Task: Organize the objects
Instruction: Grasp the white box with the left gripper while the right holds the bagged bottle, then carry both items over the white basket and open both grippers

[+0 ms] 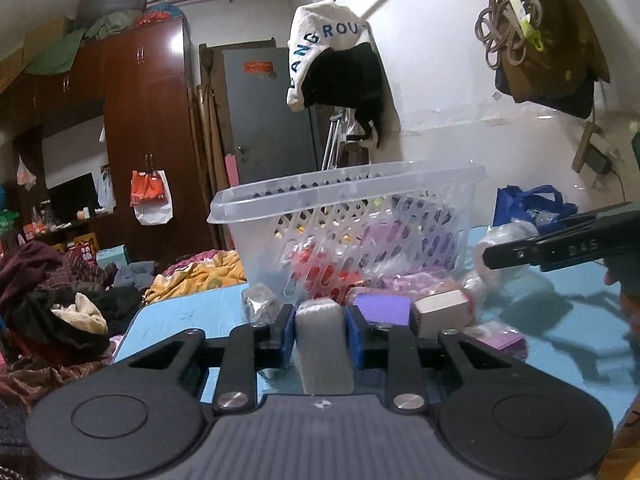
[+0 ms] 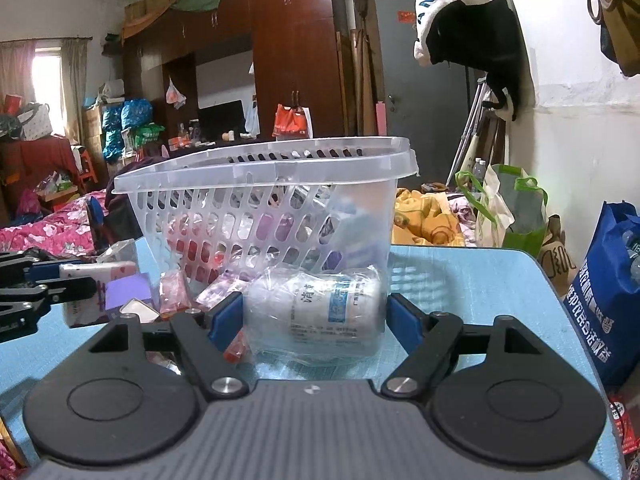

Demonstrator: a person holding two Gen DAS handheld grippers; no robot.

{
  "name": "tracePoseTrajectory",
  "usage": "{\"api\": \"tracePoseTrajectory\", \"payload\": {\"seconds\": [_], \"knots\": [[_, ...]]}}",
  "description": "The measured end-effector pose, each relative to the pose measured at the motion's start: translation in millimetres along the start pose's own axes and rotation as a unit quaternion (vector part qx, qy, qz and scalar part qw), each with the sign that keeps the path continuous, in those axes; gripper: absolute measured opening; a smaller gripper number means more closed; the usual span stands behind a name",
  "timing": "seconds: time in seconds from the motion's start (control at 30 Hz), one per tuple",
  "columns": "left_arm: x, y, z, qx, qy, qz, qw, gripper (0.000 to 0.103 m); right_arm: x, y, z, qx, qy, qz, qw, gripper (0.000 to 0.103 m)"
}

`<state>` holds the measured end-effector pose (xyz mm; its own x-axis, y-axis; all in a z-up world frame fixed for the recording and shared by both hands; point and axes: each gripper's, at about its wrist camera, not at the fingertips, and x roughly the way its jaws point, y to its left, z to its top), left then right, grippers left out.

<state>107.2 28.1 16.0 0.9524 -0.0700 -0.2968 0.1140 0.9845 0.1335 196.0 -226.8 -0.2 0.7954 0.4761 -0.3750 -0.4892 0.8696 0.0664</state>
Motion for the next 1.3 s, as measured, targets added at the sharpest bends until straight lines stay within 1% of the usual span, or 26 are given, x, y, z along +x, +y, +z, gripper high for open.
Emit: {"api": "tracePoseTrajectory", "payload": {"seconds": [0.2, 0.3, 0.5, 0.57, 0.63, 0.73, 0.83, 0.9, 0.97, 1.0, 1.07, 1.2, 1.3], "knots": [[-9, -4, 1, -0.001, -0.018, 0.000, 0.9998, 0.030, -6, 0, 0, 0.001, -0.018, -0.002, 1.000, 0.079], [-17, -2, 1, -0.006, -0.043, 0.000, 0.9991, 0.030, -16, 3, -1, -0.004, -0.039, -0.004, 0.999, 0.079], [-34, 8, 6, -0.027, -0.097, -0.002, 0.9949, 0.030, -46, 16, 7, -0.017, -0.080, 0.008, 0.997, 0.079], [-39, 11, 15, -0.031, -0.111, -0.009, 0.9933, 0.030, -52, 20, 13, -0.016, -0.089, 0.018, 0.996, 0.079], [-40, 15, 30, -0.037, -0.122, -0.019, 0.9917, 0.030, -54, 24, 24, -0.019, -0.094, 0.027, 0.995, 0.079], [-31, 22, 67, -0.049, -0.134, -0.036, 0.9892, 0.030, -51, 34, 57, -0.033, -0.108, 0.027, 0.993, 0.079], [-9, 25, 104, -0.056, -0.136, -0.035, 0.9884, 0.030, -37, 41, 91, -0.049, -0.123, 0.014, 0.991, 0.079], [11, 26, 125, -0.061, -0.125, -0.034, 0.9897, 0.030, -22, 44, 112, -0.054, -0.126, 0.002, 0.991, 0.079], [27, 23, 136, -0.061, -0.116, -0.035, 0.9908, 0.030, -10, 43, 121, -0.056, -0.125, 0.005, 0.991, 0.079], [36, 23, 140, -0.060, -0.111, -0.031, 0.9915, 0.030, -1, 43, 126, -0.059, -0.122, 0.000, 0.991, 0.079], [55, 23, 145, -0.066, -0.095, -0.029, 0.9929, 0.030, 13, 42, 129, -0.067, -0.113, -0.009, 0.991, 0.079], [88, 26, 141, -0.079, -0.059, -0.026, 0.9948, 0.030, 50, 38, 129, -0.072, -0.074, -0.030, 0.994, 0.079], [102, 30, 134, -0.085, -0.049, -0.022, 0.9949, 0.030, 64, 30, 123, -0.063, -0.059, -0.034, 0.996, 0.079]]}}
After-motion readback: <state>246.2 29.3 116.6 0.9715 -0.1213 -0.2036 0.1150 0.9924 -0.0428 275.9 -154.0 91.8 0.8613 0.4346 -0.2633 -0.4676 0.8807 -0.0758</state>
